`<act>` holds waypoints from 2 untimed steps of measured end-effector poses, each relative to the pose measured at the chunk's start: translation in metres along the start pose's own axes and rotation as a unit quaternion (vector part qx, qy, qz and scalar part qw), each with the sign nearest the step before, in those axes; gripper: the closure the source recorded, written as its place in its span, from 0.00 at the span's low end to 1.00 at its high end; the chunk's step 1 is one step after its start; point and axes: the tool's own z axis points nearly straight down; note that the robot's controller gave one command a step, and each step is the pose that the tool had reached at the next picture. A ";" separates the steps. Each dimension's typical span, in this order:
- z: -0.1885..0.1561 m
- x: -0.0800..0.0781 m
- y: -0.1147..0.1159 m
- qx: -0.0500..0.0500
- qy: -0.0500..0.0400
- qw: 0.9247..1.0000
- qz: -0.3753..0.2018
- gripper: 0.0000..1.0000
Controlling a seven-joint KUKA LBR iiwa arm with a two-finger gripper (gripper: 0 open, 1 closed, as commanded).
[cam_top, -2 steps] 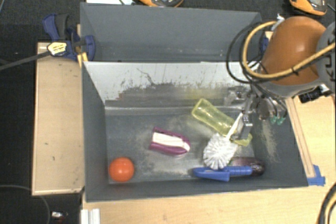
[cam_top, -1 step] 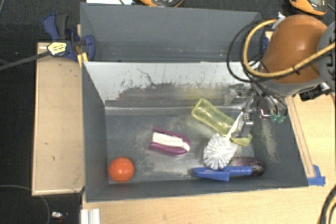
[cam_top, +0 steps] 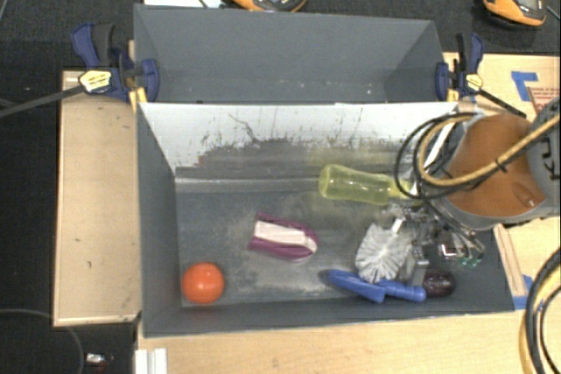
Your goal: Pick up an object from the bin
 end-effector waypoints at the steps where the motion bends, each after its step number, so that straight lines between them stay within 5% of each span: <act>1: -0.056 -0.074 0.058 0.001 0.004 0.989 0.146 0.00; 2: -0.021 -0.014 0.058 0.000 0.009 0.998 -0.067 0.00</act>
Offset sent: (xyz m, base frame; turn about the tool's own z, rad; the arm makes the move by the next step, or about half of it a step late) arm 0.0126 0.0585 0.0222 -0.1357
